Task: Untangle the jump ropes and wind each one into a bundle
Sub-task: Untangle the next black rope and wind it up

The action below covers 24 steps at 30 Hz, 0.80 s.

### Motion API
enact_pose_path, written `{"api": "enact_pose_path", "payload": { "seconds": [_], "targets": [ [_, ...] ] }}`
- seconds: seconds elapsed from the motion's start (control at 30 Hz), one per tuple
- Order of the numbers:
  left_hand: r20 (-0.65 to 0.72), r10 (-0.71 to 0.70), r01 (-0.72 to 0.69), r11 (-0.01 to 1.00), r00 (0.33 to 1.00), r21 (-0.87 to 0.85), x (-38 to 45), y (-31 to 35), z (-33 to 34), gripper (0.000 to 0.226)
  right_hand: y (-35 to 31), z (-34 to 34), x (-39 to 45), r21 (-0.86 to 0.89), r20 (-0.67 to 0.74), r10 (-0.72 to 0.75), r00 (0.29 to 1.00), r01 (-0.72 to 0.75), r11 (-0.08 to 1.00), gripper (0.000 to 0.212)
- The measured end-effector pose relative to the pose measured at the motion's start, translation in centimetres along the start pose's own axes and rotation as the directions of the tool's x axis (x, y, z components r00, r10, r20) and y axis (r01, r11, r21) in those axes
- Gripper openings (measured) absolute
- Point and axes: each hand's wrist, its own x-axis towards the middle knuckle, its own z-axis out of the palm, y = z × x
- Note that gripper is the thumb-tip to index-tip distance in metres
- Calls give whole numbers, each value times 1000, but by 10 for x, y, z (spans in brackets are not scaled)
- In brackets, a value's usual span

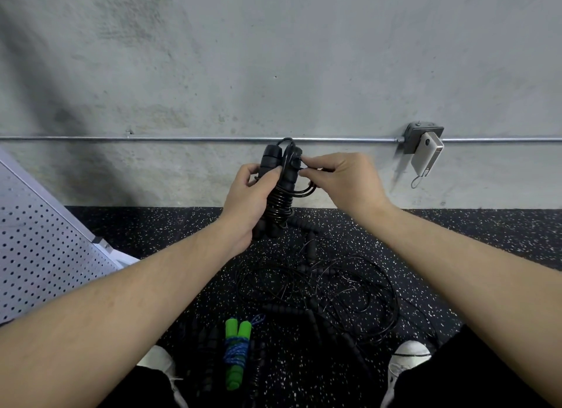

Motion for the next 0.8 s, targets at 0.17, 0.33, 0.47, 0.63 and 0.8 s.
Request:
{"api": "enact_pose_path", "payload": {
  "seconds": [0.17,0.33,0.47,0.63,0.8],
  "targets": [
    [40,-17,17,1000,999,-14,1,-1,-2,24,1,0,1,-67,32,-18,999,20,998,23],
    [88,-13,13,1000,996,3,6,2,-5,20,-3,-5,2,-36,95,44,995,-41,998,24],
    [129,-3,-5,998,992,63,5,1,-9,20,-4,-13,0,-60,197,-2,980,15,998,23],
    [152,-18,7,998,988,69,2,-3,-3,20,0,-9,-3,-53,117,-30,993,37,998,24],
    [139,-8,12,1000,990,-28,-1,1,3,18,-1,-4,0,-83,30,-103,994,105,991,28]
  ]
}}
